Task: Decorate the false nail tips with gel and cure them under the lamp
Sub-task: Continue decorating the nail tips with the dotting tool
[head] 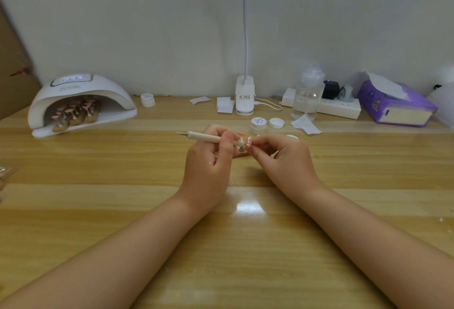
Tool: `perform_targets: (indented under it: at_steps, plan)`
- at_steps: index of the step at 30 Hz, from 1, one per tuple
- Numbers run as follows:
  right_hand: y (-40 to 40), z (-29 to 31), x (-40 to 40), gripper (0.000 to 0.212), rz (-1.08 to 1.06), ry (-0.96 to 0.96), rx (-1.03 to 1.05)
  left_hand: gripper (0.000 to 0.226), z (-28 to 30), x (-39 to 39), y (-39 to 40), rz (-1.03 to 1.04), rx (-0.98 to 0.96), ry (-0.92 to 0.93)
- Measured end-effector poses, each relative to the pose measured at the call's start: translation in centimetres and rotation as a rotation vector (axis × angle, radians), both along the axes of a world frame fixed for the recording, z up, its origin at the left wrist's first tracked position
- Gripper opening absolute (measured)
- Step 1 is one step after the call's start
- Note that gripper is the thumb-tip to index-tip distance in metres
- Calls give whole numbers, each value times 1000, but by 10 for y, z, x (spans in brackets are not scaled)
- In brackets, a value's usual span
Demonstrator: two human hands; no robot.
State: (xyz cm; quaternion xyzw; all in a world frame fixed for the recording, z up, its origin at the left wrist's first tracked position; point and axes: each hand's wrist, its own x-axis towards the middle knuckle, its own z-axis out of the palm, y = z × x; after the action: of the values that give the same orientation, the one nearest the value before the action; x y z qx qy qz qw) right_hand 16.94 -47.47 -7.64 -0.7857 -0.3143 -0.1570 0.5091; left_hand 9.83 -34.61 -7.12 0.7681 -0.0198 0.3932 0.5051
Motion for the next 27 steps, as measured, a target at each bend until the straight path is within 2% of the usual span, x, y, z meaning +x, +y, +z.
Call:
perform_targets:
  at_steps: [27]
  plan:
    - [0,1,-2,5,-11,-7,-1,15,2,-1,0,12,5,21]
